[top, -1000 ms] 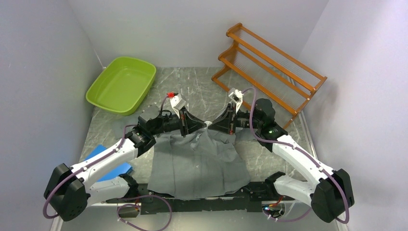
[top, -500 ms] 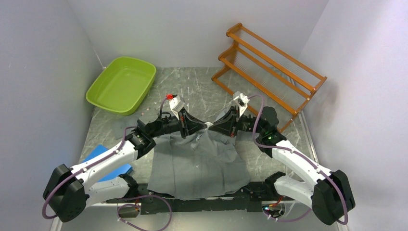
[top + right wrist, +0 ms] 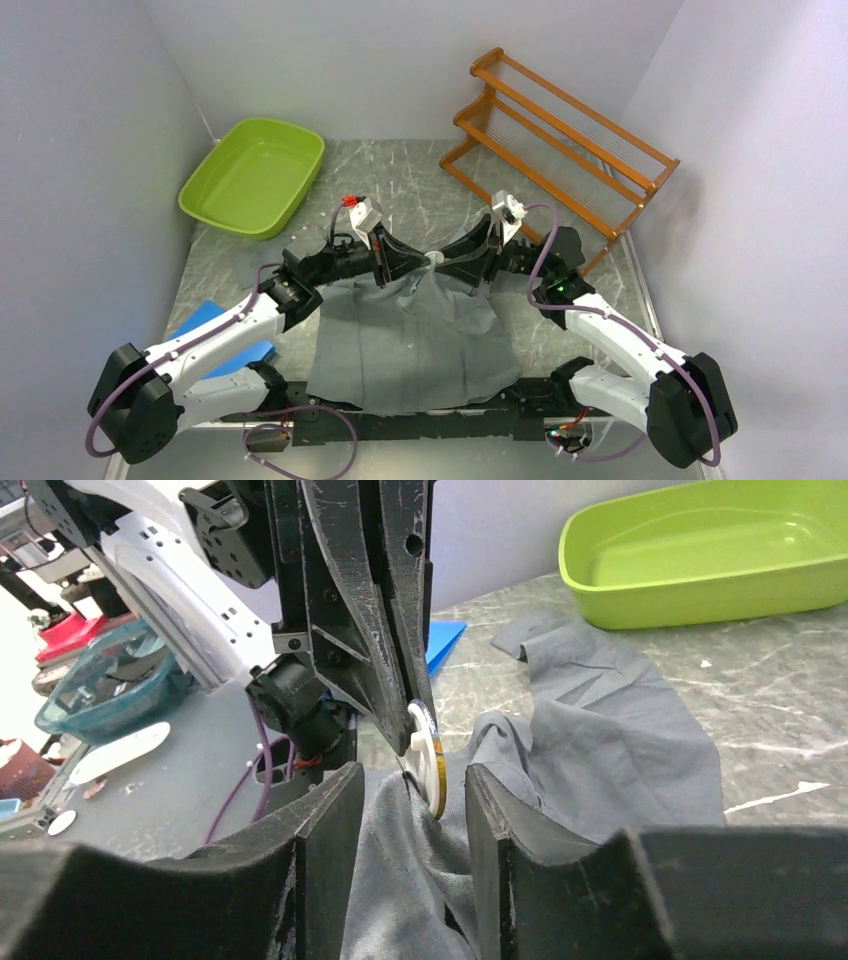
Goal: Pin the brooch onto the clothing
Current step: Pin the brooch to the clothes.
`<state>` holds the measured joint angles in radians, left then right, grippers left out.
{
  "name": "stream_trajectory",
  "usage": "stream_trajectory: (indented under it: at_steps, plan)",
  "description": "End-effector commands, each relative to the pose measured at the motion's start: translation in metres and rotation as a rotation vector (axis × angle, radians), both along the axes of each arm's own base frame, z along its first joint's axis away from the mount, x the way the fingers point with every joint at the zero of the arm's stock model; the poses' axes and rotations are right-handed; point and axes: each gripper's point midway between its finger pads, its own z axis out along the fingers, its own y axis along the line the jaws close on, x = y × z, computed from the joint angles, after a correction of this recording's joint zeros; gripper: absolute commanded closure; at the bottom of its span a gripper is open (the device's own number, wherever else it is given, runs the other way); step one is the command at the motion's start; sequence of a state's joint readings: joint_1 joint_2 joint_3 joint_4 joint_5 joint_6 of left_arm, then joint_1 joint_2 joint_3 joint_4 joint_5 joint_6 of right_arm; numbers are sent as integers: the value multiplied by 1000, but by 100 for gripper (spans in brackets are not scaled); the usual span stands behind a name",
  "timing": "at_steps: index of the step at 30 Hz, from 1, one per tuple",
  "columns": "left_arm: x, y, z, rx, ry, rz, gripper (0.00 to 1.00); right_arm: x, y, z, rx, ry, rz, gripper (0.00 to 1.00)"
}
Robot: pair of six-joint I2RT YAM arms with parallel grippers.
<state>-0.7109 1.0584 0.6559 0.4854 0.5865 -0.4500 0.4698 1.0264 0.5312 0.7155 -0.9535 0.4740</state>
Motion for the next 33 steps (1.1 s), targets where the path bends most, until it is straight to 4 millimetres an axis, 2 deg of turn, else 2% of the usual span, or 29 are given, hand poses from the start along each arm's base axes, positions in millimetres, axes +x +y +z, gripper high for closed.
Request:
stream_trajectory:
  at_steps: [1, 4, 9, 11, 13, 17, 21, 29, 33]
  plan:
    - [-8, 3, 18, -42, -43, -15, 97, -6, -1, 13, 34, -102, 33, 53]
    - [-9, 3, 19, -42, -48, -19, 97, -8, 0, 9, 24, -108, 52, 46]
    - [-13, 2, 20, -37, -58, -48, 97, 0, -1, 0, -6, -116, 24, 25]
    - [-16, 0, 21, -36, -62, -74, 97, -2, 0, 0, -16, -133, 51, 24]
    - [-20, -1, 22, -38, -67, -97, 97, -3, 1, 1, -28, -149, 78, 28]
    - [-23, -2, 25, -42, -75, -120, 97, -9, 3, 5, -28, -164, 133, 49]
    - [-23, -3, 25, -42, -73, -123, 98, -9, 5, 6, -30, -146, 163, 52]
    - [-21, -6, 22, -33, -57, -133, 98, -8, 11, 5, -44, -90, 215, 71]
    - [-18, -8, 22, -24, -50, -133, 97, 2, 16, 0, -86, -31, 201, 79]
